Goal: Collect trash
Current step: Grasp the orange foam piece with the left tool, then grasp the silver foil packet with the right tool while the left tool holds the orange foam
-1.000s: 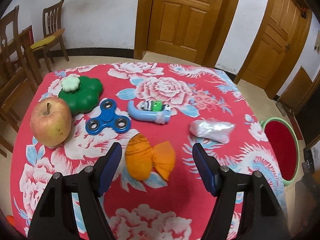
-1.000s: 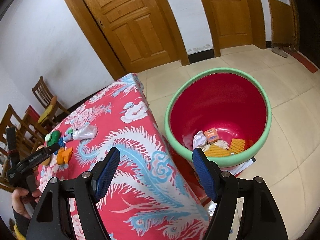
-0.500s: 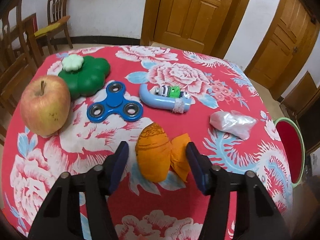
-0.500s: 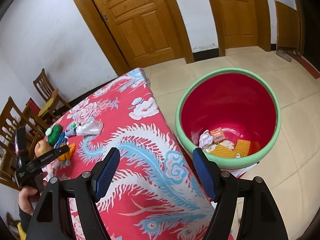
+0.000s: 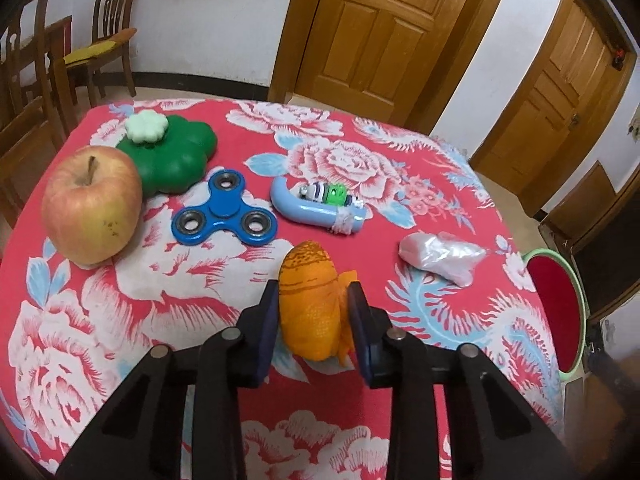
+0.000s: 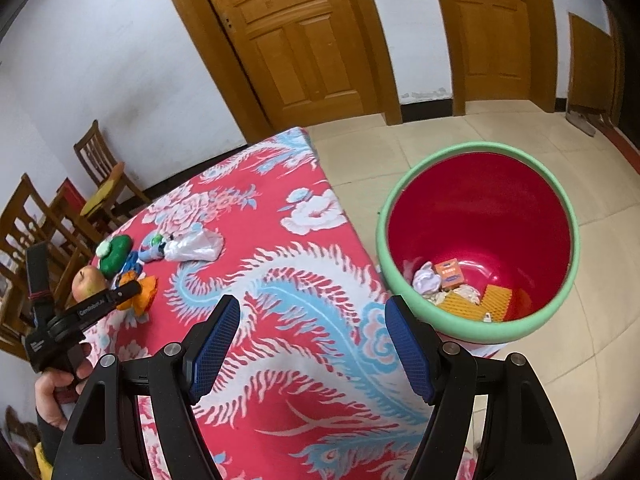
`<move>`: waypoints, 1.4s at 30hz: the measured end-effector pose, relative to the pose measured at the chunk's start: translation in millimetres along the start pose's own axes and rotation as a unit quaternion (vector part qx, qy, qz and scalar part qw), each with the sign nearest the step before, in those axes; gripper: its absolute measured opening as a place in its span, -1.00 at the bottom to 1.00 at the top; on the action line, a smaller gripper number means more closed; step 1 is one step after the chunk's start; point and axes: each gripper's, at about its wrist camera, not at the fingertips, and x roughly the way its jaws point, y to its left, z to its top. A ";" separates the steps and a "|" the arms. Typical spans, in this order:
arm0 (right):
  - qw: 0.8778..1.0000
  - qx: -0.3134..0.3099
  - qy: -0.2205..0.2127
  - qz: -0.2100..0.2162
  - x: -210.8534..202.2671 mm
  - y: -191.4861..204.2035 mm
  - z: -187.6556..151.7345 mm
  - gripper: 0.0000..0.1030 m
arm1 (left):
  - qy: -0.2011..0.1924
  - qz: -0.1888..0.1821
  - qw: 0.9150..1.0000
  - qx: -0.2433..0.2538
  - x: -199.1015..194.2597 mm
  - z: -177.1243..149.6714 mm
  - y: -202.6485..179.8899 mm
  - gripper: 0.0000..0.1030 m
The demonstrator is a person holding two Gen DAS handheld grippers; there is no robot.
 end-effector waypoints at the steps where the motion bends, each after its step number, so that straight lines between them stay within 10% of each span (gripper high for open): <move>1: 1.000 -0.004 0.002 0.002 1.5 3.4 0.7 0.48 | -0.003 -0.001 1.000 0.000 -2.6 0.7 0.5 -0.36; 20: 0.996 -0.070 0.023 0.048 59.3 92.8 22.9 0.63 | -0.050 0.040 0.998 -0.012 -33.0 17.2 23.3 -0.36; 42: 0.993 -0.113 0.042 -0.002 149.1 149.0 32.0 0.63 | -0.069 0.054 0.996 -0.022 -29.8 13.0 29.8 -0.36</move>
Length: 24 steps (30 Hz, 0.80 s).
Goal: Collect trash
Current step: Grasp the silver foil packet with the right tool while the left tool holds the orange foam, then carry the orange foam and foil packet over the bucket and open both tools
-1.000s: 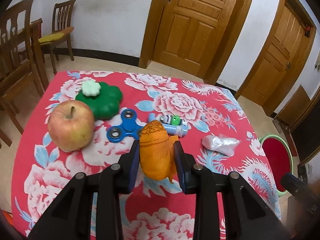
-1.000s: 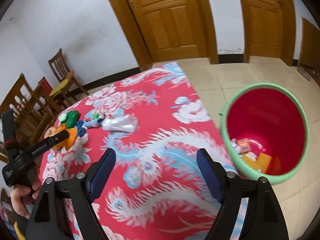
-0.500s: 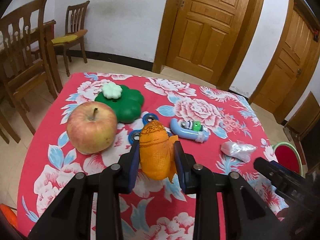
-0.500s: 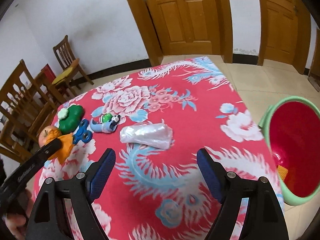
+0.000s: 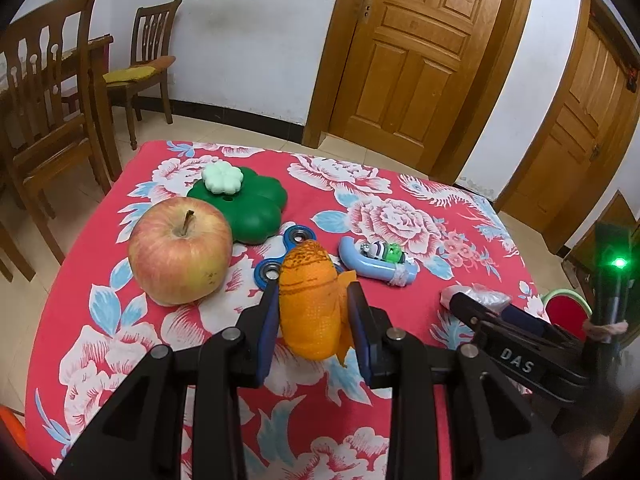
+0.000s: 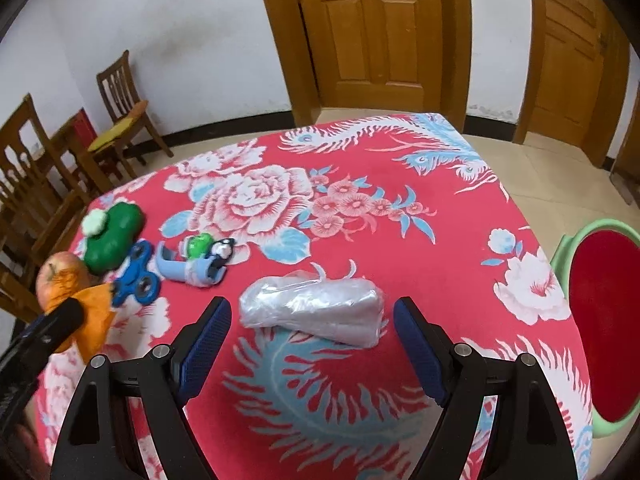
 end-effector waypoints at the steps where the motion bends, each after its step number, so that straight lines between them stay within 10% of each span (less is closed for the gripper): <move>1: 1.000 -0.001 0.003 -0.001 2.7 0.2 -0.2 0.63 | 0.001 0.000 1.000 0.000 0.4 -0.2 0.1 -0.36; 24: 0.999 0.025 -0.021 0.043 -52.9 -22.3 -22.0 0.44 | 0.003 -0.019 1.000 0.012 -17.1 -9.5 -17.9 -0.36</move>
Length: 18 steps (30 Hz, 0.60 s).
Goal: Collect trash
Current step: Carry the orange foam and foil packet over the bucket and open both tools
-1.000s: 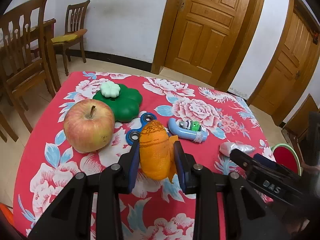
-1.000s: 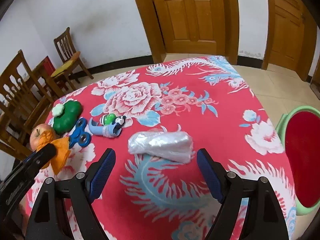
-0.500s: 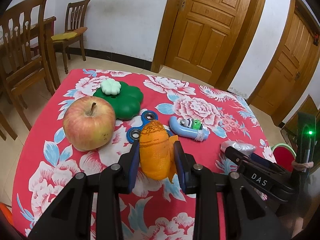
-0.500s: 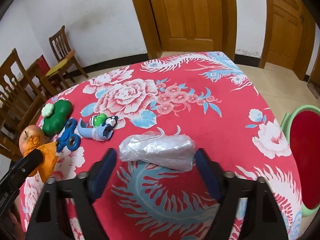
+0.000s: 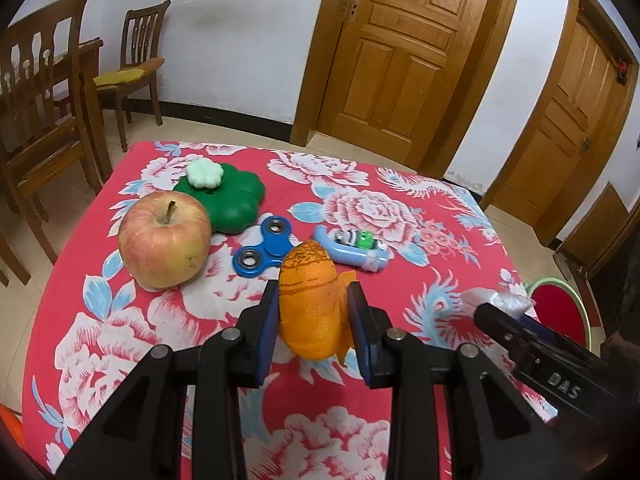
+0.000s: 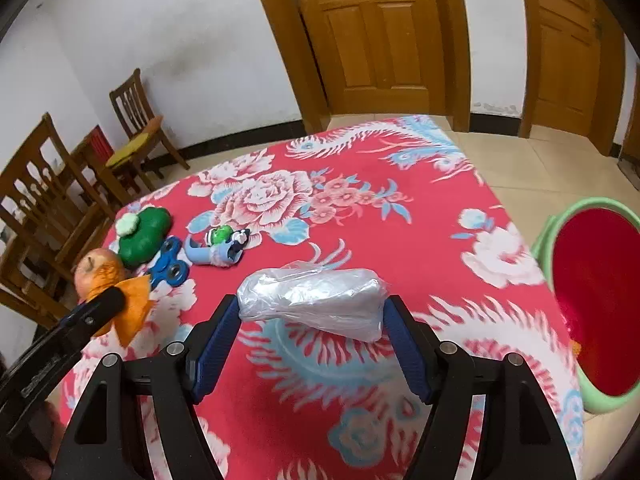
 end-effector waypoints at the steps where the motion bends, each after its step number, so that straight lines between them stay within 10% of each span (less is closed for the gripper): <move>1: 1.000 0.002 -0.002 0.001 -4.4 -1.8 -1.4 0.44 | 0.001 -0.002 1.000 0.001 -1.0 -0.8 -1.5 -0.36; 18: 0.998 0.054 -0.040 -0.018 -78.6 -59.8 -28.6 0.44 | 0.011 -0.037 0.999 0.036 -27.5 -19.5 -51.4 -0.36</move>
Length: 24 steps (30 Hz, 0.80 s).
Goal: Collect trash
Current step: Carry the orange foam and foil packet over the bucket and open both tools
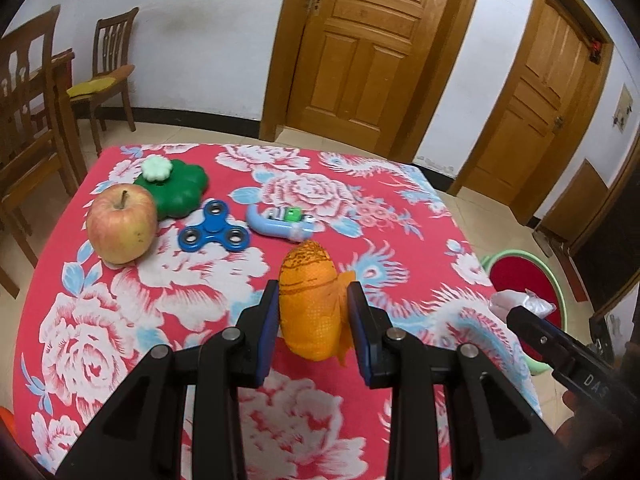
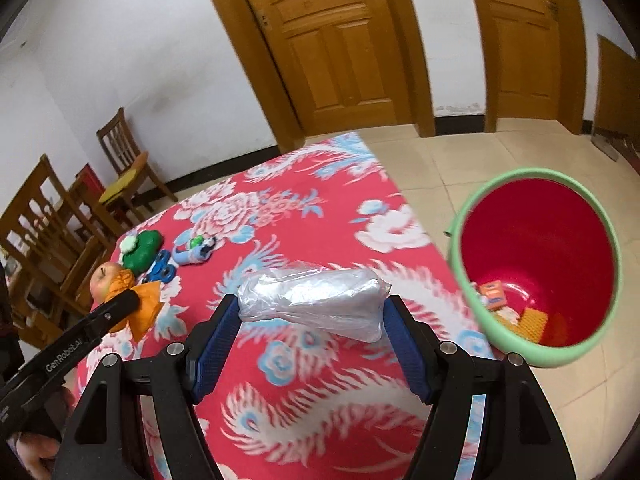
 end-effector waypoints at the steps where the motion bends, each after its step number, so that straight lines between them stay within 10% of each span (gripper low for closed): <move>1: 1.000 0.004 -0.002 -0.002 -3.0 -4.9 -0.6 0.44 | 0.000 -0.002 1.000 0.003 -1.9 -0.9 -4.4 -0.36; 24: 0.992 0.111 -0.035 -0.039 -44.7 -127.9 -13.7 0.44 | 0.038 -0.033 0.997 0.059 11.4 -15.3 -102.6 -0.36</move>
